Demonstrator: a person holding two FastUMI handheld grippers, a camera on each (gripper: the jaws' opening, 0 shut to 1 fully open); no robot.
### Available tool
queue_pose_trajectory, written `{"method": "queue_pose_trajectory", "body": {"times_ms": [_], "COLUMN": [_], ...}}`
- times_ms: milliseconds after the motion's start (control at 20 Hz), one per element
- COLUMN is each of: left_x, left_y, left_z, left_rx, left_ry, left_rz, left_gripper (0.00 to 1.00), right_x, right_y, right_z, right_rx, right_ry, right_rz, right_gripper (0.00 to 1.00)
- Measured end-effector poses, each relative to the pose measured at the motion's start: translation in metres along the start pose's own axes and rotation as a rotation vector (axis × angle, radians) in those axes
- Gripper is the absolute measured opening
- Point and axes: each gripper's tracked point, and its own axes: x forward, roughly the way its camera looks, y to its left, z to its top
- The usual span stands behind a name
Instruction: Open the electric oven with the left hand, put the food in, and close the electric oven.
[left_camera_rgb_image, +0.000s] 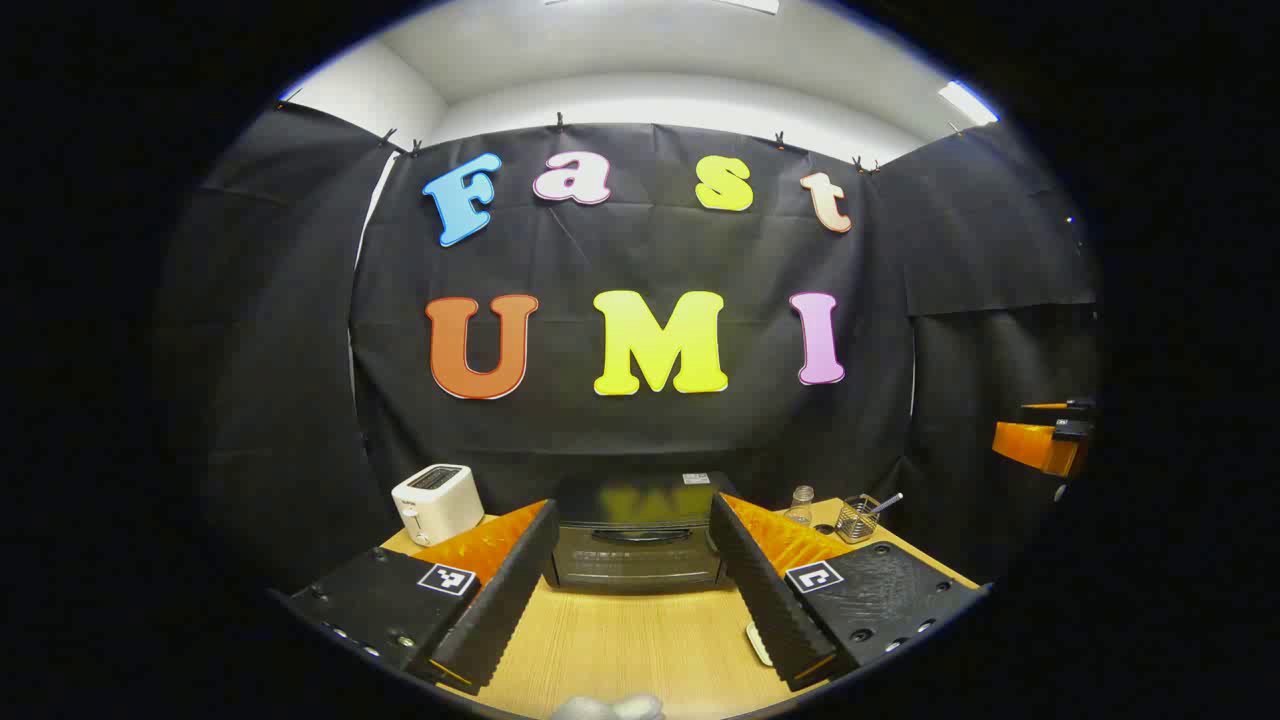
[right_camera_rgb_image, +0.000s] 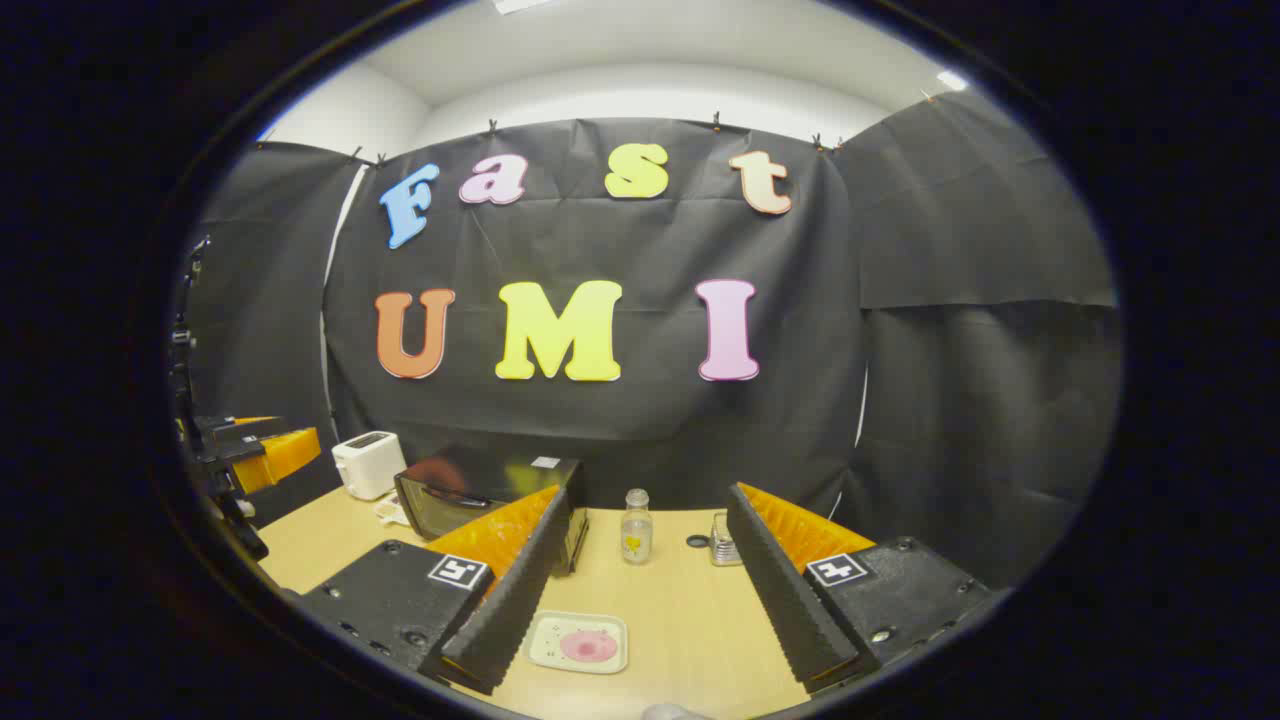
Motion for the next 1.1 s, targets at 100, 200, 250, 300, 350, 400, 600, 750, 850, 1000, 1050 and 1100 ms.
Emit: {"method": "queue_pose_trajectory", "body": {"times_ms": [100,200,250,300,350,400,600,750,850,1000,1050,1100], "left_x": [0.0,0.0,0.0,0.0,0.001,0.002,0.009,0.023,0.037,0.068,0.08,0.093], "left_y": [0.004,0.005,0.005,0.007,0.006,0.007,0.004,-0.006,-0.014,-0.028,-0.03,-0.031], "left_z": [-0.002,-0.004,-0.006,-0.007,-0.01,-0.011,-0.013,-0.016,-0.023,-0.033,-0.039,-0.043], "left_rx": [0.016,0.024,0.024,0.022,0.022,0.026,0.023,0.03,0.015,-0.018,-0.018,-0.014], "left_ry": [0.006,0.01,0.014,0.016,0.021,0.024,0.023,0.031,0.045,0.067,0.076,0.08], "left_rz": [0.002,0.005,0.005,0.004,-0.002,0.0,-0.006,-0.029,-0.045,-0.065,-0.065,-0.065], "left_gripper": [0.97,0.97,0.96,0.97,0.96,0.96,0.96,0.96,0.96,0.97,0.96,0.96], "right_x": [0.001,0.002,0.002,0.001,0.0,-0.001,0.002,-0.001,-0.003,-0.005,-0.006,-0.008], "right_y": [0.003,0.006,0.007,0.007,0.008,0.009,0.011,0.011,0.009,0.005,0.001,-0.003], "right_z": [-0.003,-0.007,-0.007,-0.006,-0.005,-0.006,-0.011,-0.014,-0.015,-0.012,-0.011,-0.011], "right_rx": [0.001,-0.005,-0.006,-0.004,-0.004,-0.008,-0.004,-0.001,-0.012,-0.015,-0.021,-0.026], "right_ry": [0.004,0.016,0.019,0.015,0.012,0.011,0.022,0.034,0.044,0.056,0.059,0.061], "right_rz": [0.001,0.003,0.002,0.002,0.003,0.005,0.006,0.01,0.014,0.017,0.01,-0.001], "right_gripper": [0.96,0.96,0.96,0.96,1.0,0.96,0.96,0.96,0.96,0.96,0.97,0.97]}}
